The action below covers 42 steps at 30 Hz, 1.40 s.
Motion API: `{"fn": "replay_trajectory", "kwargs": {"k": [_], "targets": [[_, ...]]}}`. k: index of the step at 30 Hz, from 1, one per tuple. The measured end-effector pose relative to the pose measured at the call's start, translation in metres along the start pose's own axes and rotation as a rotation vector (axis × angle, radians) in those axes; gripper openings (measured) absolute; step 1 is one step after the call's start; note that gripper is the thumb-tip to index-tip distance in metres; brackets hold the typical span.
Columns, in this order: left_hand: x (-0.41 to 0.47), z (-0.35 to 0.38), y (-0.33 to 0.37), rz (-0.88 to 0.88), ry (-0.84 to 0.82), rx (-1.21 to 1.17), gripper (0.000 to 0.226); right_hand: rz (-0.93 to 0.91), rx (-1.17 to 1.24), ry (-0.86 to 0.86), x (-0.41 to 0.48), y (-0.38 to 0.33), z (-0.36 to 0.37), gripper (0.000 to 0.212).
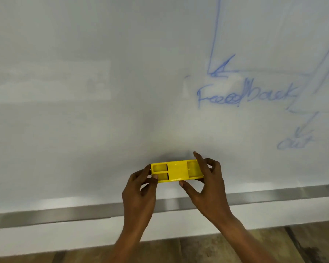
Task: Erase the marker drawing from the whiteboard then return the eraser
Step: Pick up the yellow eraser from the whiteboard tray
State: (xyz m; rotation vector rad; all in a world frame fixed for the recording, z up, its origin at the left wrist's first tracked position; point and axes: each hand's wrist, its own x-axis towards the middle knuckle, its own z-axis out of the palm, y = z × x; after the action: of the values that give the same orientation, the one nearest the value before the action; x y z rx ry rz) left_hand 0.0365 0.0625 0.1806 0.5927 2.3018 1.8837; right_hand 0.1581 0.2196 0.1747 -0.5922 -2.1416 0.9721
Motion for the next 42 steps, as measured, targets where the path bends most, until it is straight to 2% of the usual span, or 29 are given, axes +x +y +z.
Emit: {"fn": "replay_trajectory", "kwargs": {"k": [6, 13, 27, 35, 42], "targets": [[0.024, -0.016, 0.080, 0.243, 0.027, -0.128, 0.038, -0.205, -0.076, 0.075, 0.041, -0.064, -0.055, 0.070], [0.057, -0.023, 0.171, 0.504, -0.016, -0.276, 0.036, -0.427, -0.138, 0.212, 0.090, -0.127, -0.112, 0.066], [0.078, -0.009, 0.272, 0.813, 0.071, -0.278, 0.036, -0.600, -0.229, 0.358, 0.139, -0.177, -0.171, 0.063], [0.090, 0.004, 0.336, 0.960, 0.072, -0.235, 0.029, -0.730, -0.378, 0.656, 0.162, -0.190, -0.197, 0.060], [0.095, 0.022, 0.382, 1.123, 0.081, -0.149, 0.029, -0.759, -0.420, 0.736, 0.184, -0.194, -0.218, 0.062]]}}
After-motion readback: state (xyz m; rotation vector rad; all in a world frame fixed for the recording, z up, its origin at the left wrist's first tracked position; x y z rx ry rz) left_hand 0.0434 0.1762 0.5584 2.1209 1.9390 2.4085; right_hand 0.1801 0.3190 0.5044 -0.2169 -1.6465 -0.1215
